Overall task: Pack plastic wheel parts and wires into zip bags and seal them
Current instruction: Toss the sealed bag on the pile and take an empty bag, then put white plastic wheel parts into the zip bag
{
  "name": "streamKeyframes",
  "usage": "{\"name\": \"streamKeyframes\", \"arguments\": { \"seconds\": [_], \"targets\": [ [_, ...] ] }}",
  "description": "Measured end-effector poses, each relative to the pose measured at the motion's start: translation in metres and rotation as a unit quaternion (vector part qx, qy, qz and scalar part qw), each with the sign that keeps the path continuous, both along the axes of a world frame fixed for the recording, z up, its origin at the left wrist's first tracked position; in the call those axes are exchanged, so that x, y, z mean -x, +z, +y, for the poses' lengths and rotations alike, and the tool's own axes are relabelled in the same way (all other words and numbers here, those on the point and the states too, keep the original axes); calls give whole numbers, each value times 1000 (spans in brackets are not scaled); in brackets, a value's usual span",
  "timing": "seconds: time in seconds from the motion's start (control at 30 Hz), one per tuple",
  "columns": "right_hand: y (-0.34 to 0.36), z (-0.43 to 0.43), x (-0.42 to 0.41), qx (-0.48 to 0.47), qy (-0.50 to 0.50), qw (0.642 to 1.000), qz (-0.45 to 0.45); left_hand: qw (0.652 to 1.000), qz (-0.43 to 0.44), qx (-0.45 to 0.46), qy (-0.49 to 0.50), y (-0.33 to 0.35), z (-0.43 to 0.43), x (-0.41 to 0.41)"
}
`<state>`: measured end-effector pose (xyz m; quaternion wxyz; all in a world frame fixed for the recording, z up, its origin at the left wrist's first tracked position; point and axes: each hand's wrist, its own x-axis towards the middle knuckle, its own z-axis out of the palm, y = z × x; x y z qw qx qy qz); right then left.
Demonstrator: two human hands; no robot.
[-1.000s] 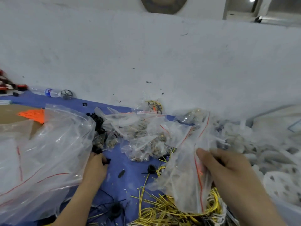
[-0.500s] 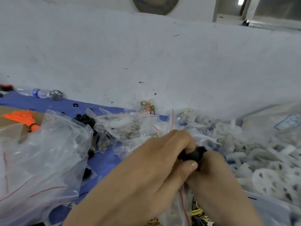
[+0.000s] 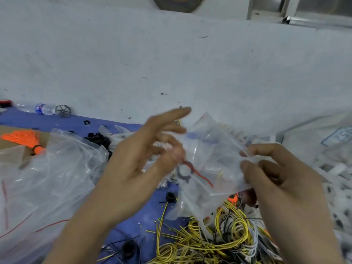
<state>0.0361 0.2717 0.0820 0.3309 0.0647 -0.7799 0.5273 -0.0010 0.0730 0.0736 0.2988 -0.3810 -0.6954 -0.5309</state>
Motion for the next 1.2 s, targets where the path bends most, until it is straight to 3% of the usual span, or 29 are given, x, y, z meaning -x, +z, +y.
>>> {"name": "streamKeyframes", "arguments": {
  "seconds": [0.07,0.13,0.2,0.3,0.4,0.57,0.7,0.77,0.83,0.93,1.0,1.03,1.1,1.17,1.2],
  "targets": [
    [-1,5,2,-13,-34,999,17,992,-19,-125,24,-13,1,19],
    [-2,13,3,14,-53,998,24,977,-89,-141,132,-40,1,47],
    [-2,20,2,42,-60,997,19,954,-193,8,228,-78,0,75],
    [-2,24,0,65,-54,996,12,877,-303,256,273,-145,-3,100],
    [-4,23,2,75,-44,996,5,815,-324,350,329,-176,-8,100],
    [-5,20,4,87,-16,996,21,823,-309,319,355,-176,-9,108],
    [-6,20,5,84,7,996,21,878,-311,178,317,-172,-4,103],
    [-6,20,5,64,7,998,15,889,-327,141,286,-170,-2,101],
    [-7,18,6,49,12,999,11,883,-335,170,281,-171,-2,100],
    [-5,12,5,25,15,1000,-7,843,-306,259,360,-168,0,96],
    [-5,7,5,18,20,999,-17,855,-340,153,360,-153,0,93],
    [-7,5,6,9,19,999,-25,878,-369,30,303,-140,0,93],
    [-9,3,9,-39,-6,999,-33,885,-389,-202,159,-98,-5,88],
    [-8,0,10,-76,-35,996,-40,895,-316,-306,71,-58,-21,72],
    [-8,-2,11,-84,-44,995,-41,911,-266,-310,56,-43,-27,61]
  ]
}}
